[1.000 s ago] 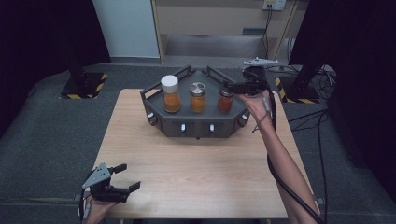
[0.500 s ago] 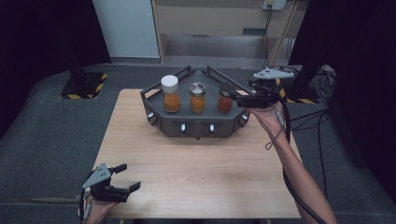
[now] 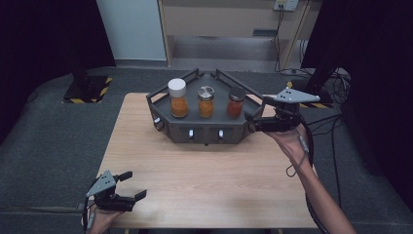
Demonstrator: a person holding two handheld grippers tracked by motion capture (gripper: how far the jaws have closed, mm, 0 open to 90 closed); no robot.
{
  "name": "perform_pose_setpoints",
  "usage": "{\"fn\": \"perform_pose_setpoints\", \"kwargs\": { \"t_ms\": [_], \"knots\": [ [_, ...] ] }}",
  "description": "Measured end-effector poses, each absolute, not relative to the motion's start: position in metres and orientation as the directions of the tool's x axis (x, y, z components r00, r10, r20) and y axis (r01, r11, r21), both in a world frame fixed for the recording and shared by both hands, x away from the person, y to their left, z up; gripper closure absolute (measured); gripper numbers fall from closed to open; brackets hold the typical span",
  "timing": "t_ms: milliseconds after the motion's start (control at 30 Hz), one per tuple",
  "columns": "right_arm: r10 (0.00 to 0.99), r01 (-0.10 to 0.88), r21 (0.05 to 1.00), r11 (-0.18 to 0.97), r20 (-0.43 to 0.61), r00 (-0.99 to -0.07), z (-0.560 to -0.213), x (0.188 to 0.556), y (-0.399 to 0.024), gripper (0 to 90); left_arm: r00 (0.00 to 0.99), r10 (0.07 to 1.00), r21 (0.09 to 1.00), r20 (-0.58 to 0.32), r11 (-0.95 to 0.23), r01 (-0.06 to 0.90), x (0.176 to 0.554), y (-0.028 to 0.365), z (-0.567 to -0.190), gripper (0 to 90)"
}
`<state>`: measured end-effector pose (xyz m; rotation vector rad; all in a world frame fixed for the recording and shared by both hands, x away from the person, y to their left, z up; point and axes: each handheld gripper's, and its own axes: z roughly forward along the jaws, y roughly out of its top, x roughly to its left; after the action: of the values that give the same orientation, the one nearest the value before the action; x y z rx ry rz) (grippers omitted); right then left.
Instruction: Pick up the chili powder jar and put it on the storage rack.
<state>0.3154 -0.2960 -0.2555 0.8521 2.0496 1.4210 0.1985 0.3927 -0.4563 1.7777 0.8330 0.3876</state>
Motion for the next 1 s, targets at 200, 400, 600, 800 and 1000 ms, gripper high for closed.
{"fn": "perform_pose_setpoints", "kwargs": {
  "t_ms": [200, 400, 600, 800, 1000],
  "knots": [
    [0.732, 0.198, 0.939, 0.281, -0.076, -0.677, -0.262, 0.299, -0.300, 12.0, 0.700, 0.701, 0.922, -0.136, -0.169, 0.349, 0.198, 0.393, -0.456, 4.9],
    [0.727, 0.199, 0.942, 0.269, -0.064, -0.683, -0.271, 0.287, -0.311, 11.9, 0.696, 0.704, 0.922, -0.139, -0.165, 0.351, 0.198, 0.393, -0.457, 4.9],
    [0.723, 0.192, 0.950, 0.246, -0.048, -0.689, -0.280, 0.275, -0.319, 11.8, 0.695, 0.705, 0.921, -0.141, -0.163, 0.353, 0.198, 0.393, -0.457, 4.8],
    [0.719, 0.195, 0.950, 0.243, -0.042, -0.694, -0.289, 0.266, -0.323, 11.6, 0.691, 0.708, 0.922, -0.143, -0.159, 0.354, 0.197, 0.393, -0.457, 4.9],
    [0.715, 0.210, 0.948, 0.238, -0.025, -0.699, -0.300, 0.260, -0.328, 11.3, 0.690, 0.710, 0.922, -0.144, -0.157, 0.354, 0.197, 0.393, -0.457, 4.8]
  ]
}}
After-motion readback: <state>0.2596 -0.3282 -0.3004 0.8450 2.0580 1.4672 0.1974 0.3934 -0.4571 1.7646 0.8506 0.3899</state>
